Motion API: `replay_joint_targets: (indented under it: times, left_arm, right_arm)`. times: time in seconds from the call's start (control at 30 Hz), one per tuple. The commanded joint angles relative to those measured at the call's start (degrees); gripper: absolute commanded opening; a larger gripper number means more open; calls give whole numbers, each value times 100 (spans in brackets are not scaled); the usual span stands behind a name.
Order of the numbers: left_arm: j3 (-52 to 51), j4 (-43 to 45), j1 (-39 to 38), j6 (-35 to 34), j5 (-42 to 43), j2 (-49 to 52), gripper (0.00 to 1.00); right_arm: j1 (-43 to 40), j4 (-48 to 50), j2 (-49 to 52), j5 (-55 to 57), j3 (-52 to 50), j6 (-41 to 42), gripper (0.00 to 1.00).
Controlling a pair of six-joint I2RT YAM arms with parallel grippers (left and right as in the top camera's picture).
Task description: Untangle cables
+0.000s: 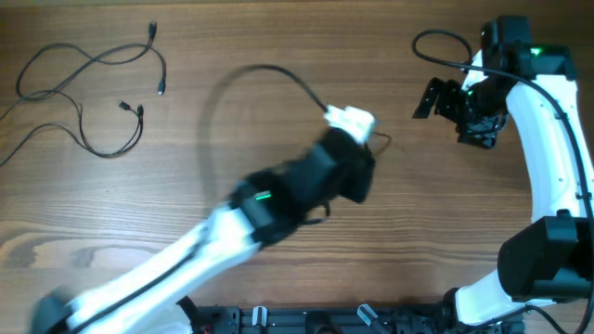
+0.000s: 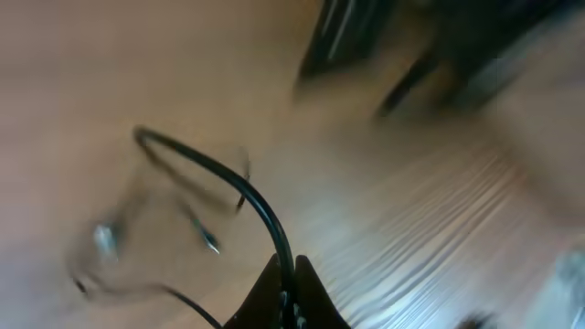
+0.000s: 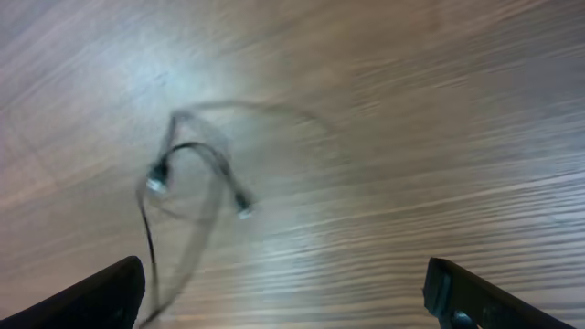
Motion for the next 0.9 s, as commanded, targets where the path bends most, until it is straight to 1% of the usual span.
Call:
replay_joint_targets:
  times: [0.0,0.1,0.23,0.33,0.47,0.63,0.77,0.87]
  left_arm:
    - [127,210,595,-116,-81,-1388,4]
    - [127,337,1060,-118,-83,-2133,4]
    - [127,546,1626,-120,-81,-2861,4]
    - [127,669,1941,-254,-85,-3244,4]
    - [127,706,2218,-269,-205,-3456,4]
    - [127,382,2437,-299,-925,-3438,4]
    - [127,-144,2608,-907,-1915,-3351,4]
    - [127,-476,2826,-1198,-2166,-3300,4]
  right_arm:
    - [245,197,-59,-822,-278,-514,100]
    - [407,328,-59,-1060,-374,-570,100]
    - [680,463,-59,-1078,-404,-570,100]
    - [887,505,-59,-1078,-404,-514,100]
    - [1130,564,-59,-1075,-404,-514,100]
    - [1381,664,-59,-1073,-404,-516,100]
    - [1436,713,-59,-1073,-404,-511,100]
    - [1443,730,-59,-1073,-404,-511,100]
